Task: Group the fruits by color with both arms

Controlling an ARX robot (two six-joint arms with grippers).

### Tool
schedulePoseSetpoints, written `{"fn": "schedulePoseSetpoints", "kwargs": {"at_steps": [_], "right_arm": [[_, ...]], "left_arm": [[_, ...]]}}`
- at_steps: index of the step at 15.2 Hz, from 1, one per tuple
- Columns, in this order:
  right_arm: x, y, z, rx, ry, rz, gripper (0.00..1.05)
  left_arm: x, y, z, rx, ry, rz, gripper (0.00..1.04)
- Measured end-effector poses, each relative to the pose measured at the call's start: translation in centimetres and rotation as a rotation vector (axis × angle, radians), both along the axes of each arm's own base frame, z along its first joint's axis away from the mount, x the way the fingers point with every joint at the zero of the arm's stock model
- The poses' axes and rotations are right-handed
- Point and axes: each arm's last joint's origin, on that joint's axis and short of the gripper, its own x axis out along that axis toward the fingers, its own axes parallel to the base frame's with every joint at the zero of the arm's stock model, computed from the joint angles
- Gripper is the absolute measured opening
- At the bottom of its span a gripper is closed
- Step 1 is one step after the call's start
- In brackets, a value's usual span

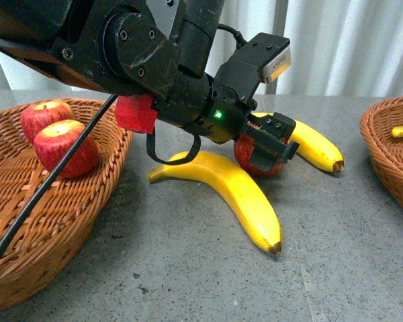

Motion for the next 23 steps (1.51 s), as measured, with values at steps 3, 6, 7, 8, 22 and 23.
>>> {"fn": "schedulePoseSetpoints", "kwargs": {"at_steps": [3,6,7,8,22,23], "right_arm": [[0.0,0.0,0.0,0.0,0.0,0.0,0.98],[0.0,0.0,0.0,0.0,0.0,0.0,0.98],[0.0,0.0,0.0,0.0,0.0,0.0,0.98],[0.0,0.0,0.0,0.0,0.0,0.0,0.98],[0.0,0.0,0.0,0.0,0.0,0.0,0.98],[0.0,0.0,0.0,0.0,0.0,0.0,0.98]], "left_arm": [[-0.5,0.4,1.7,-0.012,-0.071,0.063,0.68],[-3.8,2.3,7.9,-0.106,-0.298,0.27,0.68],[-5.1,3.4,9.0,-0.129,-0.337,0.343,0.68],[-7.0,5.3,9.4,-0.137,-0.397,0.47,0.68],[-17.0,18.4,5.7,-0.245,-0.376,1.121,0.98],[-17.3,18.3,6.4,-0.285,-0.4,1.114,0.98]]}}
